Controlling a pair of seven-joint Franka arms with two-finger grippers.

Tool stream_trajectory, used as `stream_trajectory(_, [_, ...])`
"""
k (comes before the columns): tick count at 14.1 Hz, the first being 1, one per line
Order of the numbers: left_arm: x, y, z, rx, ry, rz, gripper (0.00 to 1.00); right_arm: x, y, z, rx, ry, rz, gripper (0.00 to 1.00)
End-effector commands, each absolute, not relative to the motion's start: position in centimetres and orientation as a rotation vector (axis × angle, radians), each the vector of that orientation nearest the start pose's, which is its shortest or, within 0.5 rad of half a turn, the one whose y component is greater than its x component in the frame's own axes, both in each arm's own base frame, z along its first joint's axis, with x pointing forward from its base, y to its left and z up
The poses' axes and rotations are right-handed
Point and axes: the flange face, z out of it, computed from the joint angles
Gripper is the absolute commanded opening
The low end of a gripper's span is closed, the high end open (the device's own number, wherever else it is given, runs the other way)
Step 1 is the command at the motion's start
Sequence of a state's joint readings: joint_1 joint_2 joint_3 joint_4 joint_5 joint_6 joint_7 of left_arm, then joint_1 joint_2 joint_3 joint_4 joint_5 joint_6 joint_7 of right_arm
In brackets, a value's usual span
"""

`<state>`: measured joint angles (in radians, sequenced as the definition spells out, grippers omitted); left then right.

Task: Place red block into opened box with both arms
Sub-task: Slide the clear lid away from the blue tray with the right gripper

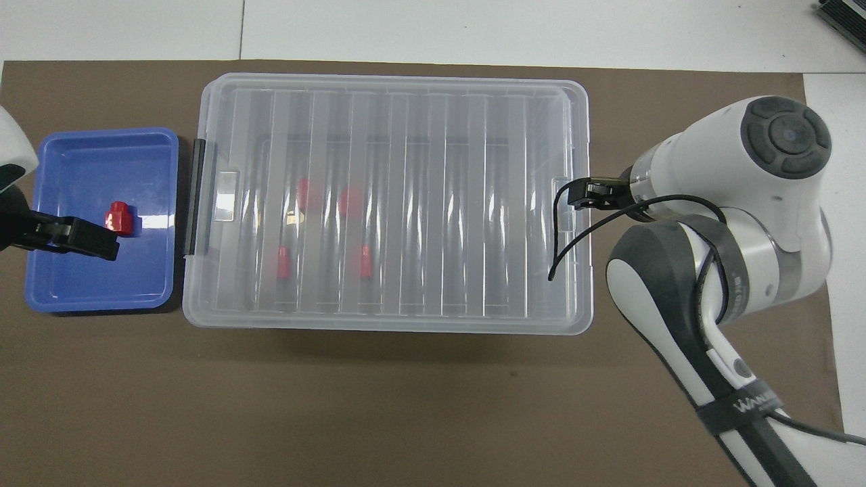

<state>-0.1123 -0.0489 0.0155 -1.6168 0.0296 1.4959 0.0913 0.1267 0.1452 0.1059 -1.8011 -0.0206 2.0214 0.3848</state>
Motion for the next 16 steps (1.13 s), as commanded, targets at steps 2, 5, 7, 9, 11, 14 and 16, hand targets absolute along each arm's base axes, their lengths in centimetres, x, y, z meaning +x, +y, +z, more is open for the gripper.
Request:
stream_trajectory(2, [52.7,-4.7,62.9,-3.109,0.271,0.1,1.0,59.6,14.4,46.1,-3.1,0.226,-0.119,0.95])
stream_trajectory(5, [52.7,-4.7,62.9,-3.109,0.271,0.1,1.0,59.6,13.9,46.0,-3.105,0.229,-0.101,0.96])
stream_trajectory(7, [52.7,-4.7,62.9,-3.109,0.271,0.1,1.0,59.7,13.4,45.9,-3.107,0.237,-0.1,0.95])
stream_trajectory(9, [52.7,-4.7,62.9,-3.109,0.271,0.1,1.0,59.9,12.4,46.0,-3.114,0.199,-0.097,0.96])
stream_trajectory(11, [52.7,-4.7,62.9,-3.109,0.271,0.1,1.0,60.2,10.7,46.0,-3.12,0.146,-0.096,0.96])
stream_trajectory(14, [52.7,-4.7,62.9,-3.109,0.271,0.1,1.0,60.5,8.2,46.1,-3.129,0.063,-0.084,0.96])
stream_trajectory(16, [52.7,-4.7,62.9,-3.109,0.271,0.1,1.0,60.7,5.8,46.0,-3.133,-0.007,-0.078,0.97])
